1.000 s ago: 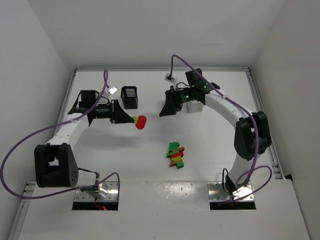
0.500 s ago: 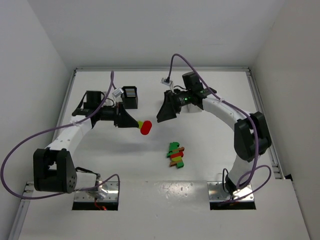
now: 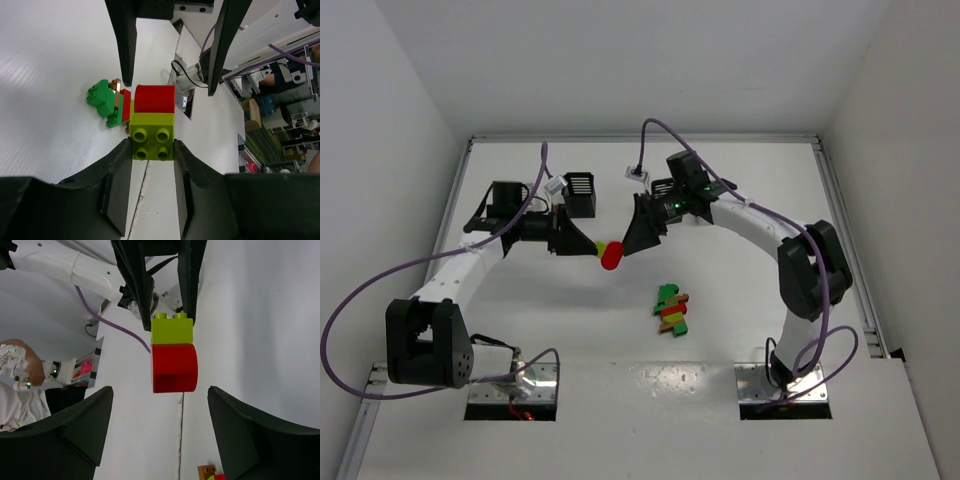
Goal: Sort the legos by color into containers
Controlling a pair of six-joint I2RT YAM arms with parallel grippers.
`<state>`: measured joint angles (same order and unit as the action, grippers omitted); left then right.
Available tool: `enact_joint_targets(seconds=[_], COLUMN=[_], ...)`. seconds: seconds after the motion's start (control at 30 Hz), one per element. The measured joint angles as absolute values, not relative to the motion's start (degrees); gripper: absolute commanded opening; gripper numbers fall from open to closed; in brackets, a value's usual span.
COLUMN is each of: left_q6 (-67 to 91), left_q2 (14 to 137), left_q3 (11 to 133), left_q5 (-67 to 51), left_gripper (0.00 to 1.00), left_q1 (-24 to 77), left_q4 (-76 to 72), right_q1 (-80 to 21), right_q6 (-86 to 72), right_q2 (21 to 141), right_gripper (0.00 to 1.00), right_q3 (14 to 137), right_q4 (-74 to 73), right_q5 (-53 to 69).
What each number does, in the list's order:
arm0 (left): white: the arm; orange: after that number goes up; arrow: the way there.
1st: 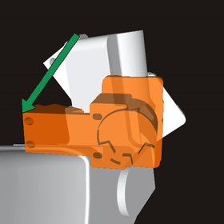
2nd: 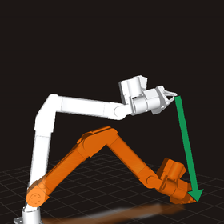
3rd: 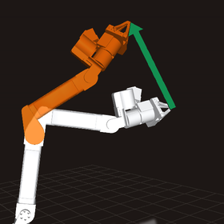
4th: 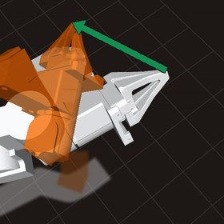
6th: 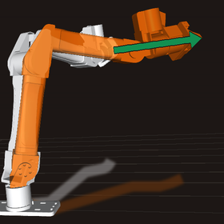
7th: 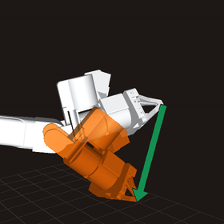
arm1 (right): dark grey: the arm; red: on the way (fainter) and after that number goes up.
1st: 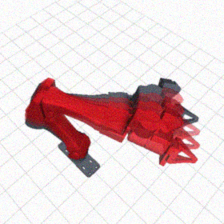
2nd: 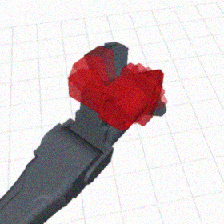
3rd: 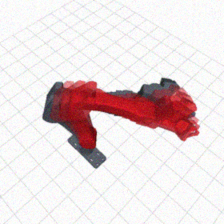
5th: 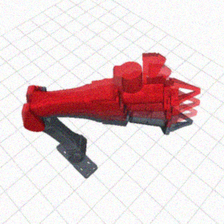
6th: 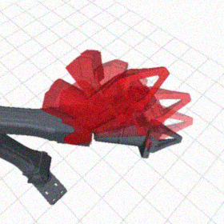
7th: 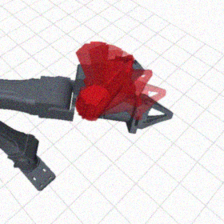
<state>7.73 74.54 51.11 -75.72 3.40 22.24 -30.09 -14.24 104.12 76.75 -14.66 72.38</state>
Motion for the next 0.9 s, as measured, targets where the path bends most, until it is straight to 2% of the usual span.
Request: enact_joint_targets(seconds=[0.2,0.3,0.33,0.43,0.47,0.53,0.57,0.67,0.9], left_q6=[7.7,7.7,7.7,7.7,7.7,7.6,7.5,7.3,6.5], left_q2=[74.5,74.5,74.5,74.4,74.2,74.0,73.8,73.5,73.3], left_q3=[50.9,50.6,50.6,50.5,50.4,50.3,50.3,50.3,50.5], left_q5=[-75.7,-75.6,-75.6,-76.1,-76.2,-76.3,-76.0,-75.5,-74.8], left_gripper=[0.01,0.01,0.01,0.01,0.01,0.01,0.0,0.0,0.0], left_q1=[3.4,3.4,3.4,3.4,3.4,3.5,3.5,3.5,0.6], left_q4=[22.2,22.2,22.3,22.3,22.3,22.2,22.2,22.2,22.6], right_q1=[-32.2,-33.2,-33.3,-33.8,-33.8,-33.8,-33.8,-33.9,-33.7], right_q6=[-13.0,-11.7,-11.6,-10.7,-10.4,-10.3,-10.3,-9.8,-2.1], right_q2=[105.6,106.0,106.0,106.0,106.0,106.1,106.1,106.1,104.6], right_gripper=[0.77,0.66,0.55,0.42,0.35,0.28,0.21,0.11,0.04], right_q3=[77.5,78.1,78.2,78.6,78.7,78.7,78.7,78.8,77.5], right_q4=[-15.8,-16.8,-17.1,-17.4,-17.5,-18.0,-18.1,-18.4,-23.2], right_q5=[71.7,71.1,70.9,69.6,69.2,68.4,68.1,67.8,65.9])
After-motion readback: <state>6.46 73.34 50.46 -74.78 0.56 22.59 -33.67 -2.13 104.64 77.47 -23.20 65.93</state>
